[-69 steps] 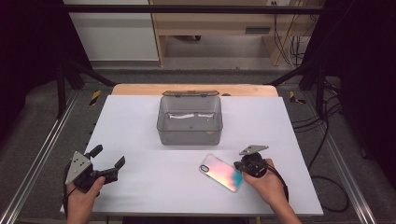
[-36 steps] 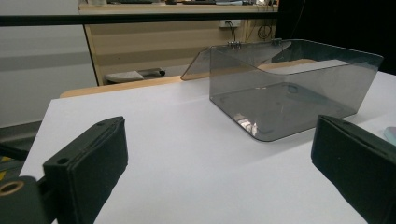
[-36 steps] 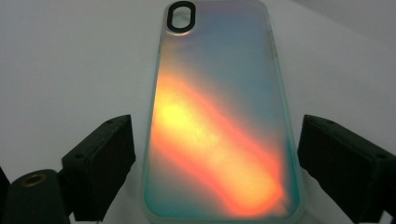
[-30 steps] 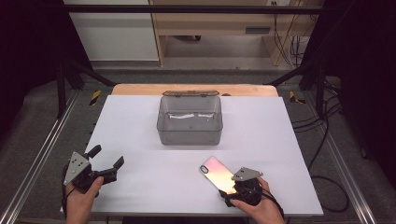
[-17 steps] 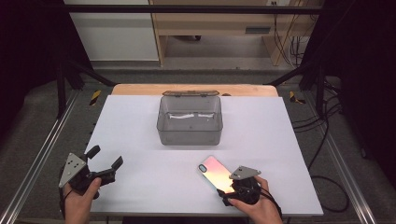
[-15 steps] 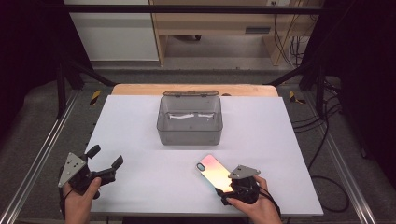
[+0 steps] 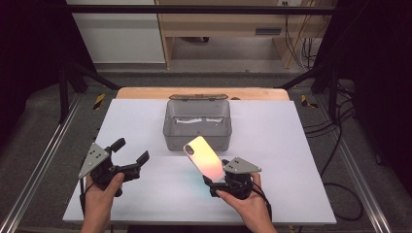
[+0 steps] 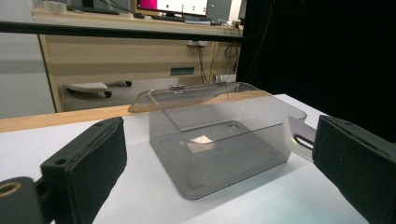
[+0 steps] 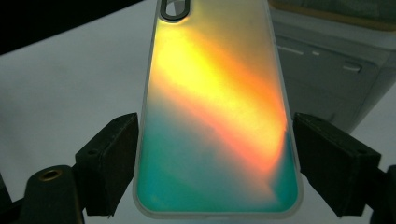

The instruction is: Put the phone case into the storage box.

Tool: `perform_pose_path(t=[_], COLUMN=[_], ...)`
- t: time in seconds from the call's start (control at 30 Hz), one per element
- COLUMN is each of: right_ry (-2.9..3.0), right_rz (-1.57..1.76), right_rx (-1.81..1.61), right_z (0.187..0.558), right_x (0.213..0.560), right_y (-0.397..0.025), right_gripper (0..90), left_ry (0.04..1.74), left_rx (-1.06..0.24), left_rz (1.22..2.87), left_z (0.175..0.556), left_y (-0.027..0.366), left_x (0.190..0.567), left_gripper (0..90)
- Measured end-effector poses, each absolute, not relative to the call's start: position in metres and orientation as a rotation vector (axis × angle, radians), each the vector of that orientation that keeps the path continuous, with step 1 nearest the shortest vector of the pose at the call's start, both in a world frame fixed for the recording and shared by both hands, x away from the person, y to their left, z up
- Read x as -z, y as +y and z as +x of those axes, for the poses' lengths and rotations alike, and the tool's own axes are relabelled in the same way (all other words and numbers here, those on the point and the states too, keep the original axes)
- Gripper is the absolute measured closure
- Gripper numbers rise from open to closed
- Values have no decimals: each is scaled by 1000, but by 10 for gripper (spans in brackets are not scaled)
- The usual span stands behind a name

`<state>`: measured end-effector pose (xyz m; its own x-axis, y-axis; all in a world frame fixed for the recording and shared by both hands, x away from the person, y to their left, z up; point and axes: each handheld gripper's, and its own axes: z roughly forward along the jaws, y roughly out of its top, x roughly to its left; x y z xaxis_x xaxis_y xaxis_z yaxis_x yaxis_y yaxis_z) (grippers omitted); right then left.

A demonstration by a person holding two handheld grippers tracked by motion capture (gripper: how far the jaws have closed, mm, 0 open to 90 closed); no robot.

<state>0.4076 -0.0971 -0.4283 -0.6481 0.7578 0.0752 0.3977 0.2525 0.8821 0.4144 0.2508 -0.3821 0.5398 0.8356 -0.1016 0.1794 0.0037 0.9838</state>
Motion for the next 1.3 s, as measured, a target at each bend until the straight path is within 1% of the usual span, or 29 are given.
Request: perform_pose_path(t=[0.17, 0.3, 0.47, 0.5, 0.57, 0.63, 0.7, 0.73, 0.77, 0.8, 0.83, 0.9, 1.03, 1.13, 1.17, 1.2, 1.3], right_ry=[2031, 1966, 1909, 1909, 1850, 1833, 1802, 1802, 1788, 1781, 1781, 1757, 1746, 1736, 1735, 1732, 1728], right_rz=[1102, 1126, 1113, 1113, 1126, 1136, 1142, 1142, 1136, 1138, 1138, 1137, 1127, 1129, 1130, 1128, 1126], right_rx=[-1454, -1508, -1532, -1532, -1566, -1581, -1605, -1605, -1607, -1612, -1612, -1617, -1613, -1615, -1618, -1615, -1611], right_z=[420, 426, 432, 432, 431, 430, 428, 428, 426, 425, 425, 423, 421, 420, 420, 420, 420], right_x=[420, 419, 423, 423, 421, 420, 418, 418, 416, 416, 416, 414, 414, 413, 413, 414, 414], right_y=[-89, -86, -80, -80, -83, -85, -88, -88, -89, -89, -89, -89, -88, -87, -86, -86, -86], right_gripper=[175, 175, 175, 175, 175, 175, 175, 175, 175, 175, 175, 175, 175, 175, 175, 175, 175], left_ry=[925, 918, 936, 936, 941, 940, 951, 951, 960, 966, 966, 975, 972, 1014, 1031, 1038, 1032], left_rx=[-571, -548, -494, -494, -489, -479, -427, -427, -378, -366, -366, -353, -349, -315, -295, -280, -262], left_rz=[1494, 1479, 1405, 1405, 1427, 1434, 1418, 1418, 1406, 1404, 1404, 1391, 1388, 1373, 1365, 1358, 1361], left_z=[424, 429, 436, 436, 437, 438, 440, 440, 441, 441, 441, 440, 438, 439, 440, 441, 442], left_y=[222, 206, 178, 178, 165, 160, 149, 149, 142, 139, 139, 133, 128, 127, 127, 126, 123], left_x=[375, 372, 371, 371, 373, 373, 376, 376, 378, 380, 380, 381, 381, 383, 384, 385, 387], left_gripper=[29, 30, 54, 58, 67, 99, 140, 167, 198, 214, 232, 305, 401, 488, 488, 530, 575])
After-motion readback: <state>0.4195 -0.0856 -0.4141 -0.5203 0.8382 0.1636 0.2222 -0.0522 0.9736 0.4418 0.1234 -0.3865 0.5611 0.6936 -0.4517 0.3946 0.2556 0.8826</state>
